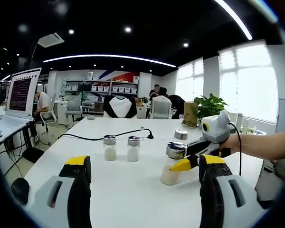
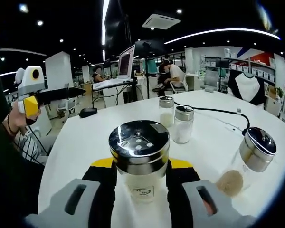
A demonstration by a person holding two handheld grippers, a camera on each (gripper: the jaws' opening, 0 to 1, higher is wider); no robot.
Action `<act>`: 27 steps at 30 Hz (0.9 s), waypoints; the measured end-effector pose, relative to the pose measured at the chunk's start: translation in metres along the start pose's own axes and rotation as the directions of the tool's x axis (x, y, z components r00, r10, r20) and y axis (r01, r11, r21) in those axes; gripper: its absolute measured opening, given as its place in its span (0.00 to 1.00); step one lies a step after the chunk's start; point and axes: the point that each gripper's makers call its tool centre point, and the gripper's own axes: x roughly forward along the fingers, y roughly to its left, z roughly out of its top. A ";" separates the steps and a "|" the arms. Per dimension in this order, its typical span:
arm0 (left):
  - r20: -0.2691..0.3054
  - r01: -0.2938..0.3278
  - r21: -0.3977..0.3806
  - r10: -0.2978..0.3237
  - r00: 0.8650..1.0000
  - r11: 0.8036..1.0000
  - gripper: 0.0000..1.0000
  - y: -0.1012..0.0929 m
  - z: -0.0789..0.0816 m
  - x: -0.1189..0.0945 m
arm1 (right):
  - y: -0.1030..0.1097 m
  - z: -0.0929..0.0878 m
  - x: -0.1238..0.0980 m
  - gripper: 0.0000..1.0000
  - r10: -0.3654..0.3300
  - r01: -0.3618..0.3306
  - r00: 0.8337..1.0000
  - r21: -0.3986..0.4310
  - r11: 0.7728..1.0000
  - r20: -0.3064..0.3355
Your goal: Rotate the seasoning bottle until the label or dispensing opening points toward the visible target arrow and the bottle remains upright within the marked orientation range
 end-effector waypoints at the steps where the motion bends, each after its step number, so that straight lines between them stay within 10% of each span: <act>1: -0.002 0.001 0.000 -0.001 1.000 1.000 1.00 0.000 -0.001 0.000 | 0.000 0.000 0.000 0.39 0.000 0.000 1.000 -0.001 1.000 -0.001; 27: -0.011 0.004 -0.008 -0.004 1.000 1.000 1.00 -0.001 -0.004 0.001 | 0.001 -0.001 0.000 0.39 -0.048 0.048 0.999 0.006 0.999 0.010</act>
